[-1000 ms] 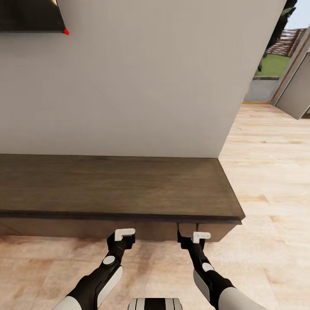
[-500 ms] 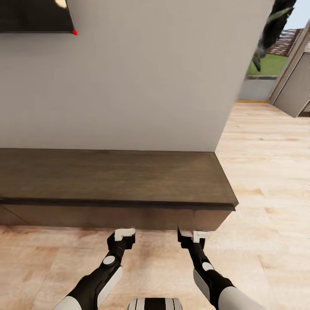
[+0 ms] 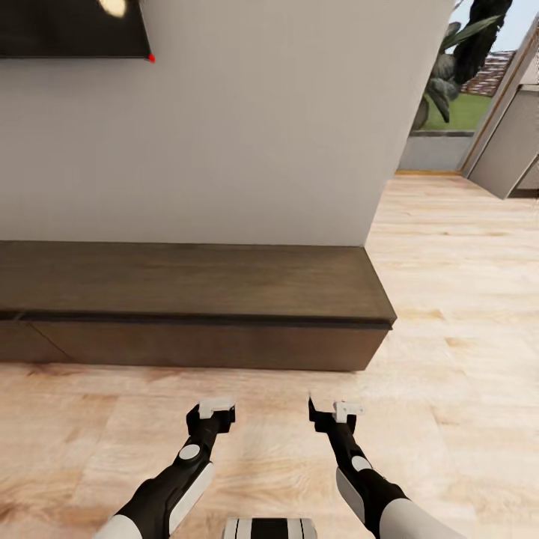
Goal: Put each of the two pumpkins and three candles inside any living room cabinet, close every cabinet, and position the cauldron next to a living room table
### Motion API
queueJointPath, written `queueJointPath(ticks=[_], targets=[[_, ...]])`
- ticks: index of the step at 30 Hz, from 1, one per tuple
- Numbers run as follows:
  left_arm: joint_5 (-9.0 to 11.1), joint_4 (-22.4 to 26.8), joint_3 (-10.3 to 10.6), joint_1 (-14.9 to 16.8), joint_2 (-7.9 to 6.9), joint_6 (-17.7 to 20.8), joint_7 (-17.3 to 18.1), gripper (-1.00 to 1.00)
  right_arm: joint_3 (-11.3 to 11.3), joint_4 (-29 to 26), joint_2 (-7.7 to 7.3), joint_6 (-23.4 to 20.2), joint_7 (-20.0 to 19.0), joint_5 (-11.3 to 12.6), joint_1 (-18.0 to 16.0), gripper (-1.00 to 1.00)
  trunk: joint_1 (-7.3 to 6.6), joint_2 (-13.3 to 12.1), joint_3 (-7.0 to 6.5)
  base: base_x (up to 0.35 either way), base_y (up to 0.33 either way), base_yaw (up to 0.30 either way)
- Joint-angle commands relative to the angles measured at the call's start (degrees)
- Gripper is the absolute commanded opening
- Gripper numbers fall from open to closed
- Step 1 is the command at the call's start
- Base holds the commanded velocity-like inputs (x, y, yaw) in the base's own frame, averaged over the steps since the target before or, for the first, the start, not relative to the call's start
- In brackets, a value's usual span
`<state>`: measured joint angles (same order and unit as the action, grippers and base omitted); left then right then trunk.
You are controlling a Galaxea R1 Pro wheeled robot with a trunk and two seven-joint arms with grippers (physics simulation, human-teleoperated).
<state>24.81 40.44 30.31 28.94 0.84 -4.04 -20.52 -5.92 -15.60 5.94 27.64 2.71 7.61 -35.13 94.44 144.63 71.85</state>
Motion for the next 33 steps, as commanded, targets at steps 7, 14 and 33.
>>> queueJointPath(ticks=[7,14,33], targets=[[0.68,0.06,0.22,0.06,-0.05,-0.10,-0.34,1.00,-0.43,0.39,0.00,0.14,0.28,0.41,-0.03,1.00,-0.05,0.02,0.04,-0.321,0.000,0.000],[0.68,1.82,-0.07,0.06,-0.22,0.15,-0.39,1.00,-0.41,0.56,0.03,0.13,0.28,0.23,-0.03,1.00,-0.05,0.02,0.04,-0.074,0.000,0.000],[1.08,13.64,-8.99,0.09,-0.26,28.71,-0.51,1.00,-0.14,-2.29,0.18,-14.20,1.45,0.24,-0.03,1.00,-0.41,-0.17,-3.06,-0.001,0.000,0.000]])
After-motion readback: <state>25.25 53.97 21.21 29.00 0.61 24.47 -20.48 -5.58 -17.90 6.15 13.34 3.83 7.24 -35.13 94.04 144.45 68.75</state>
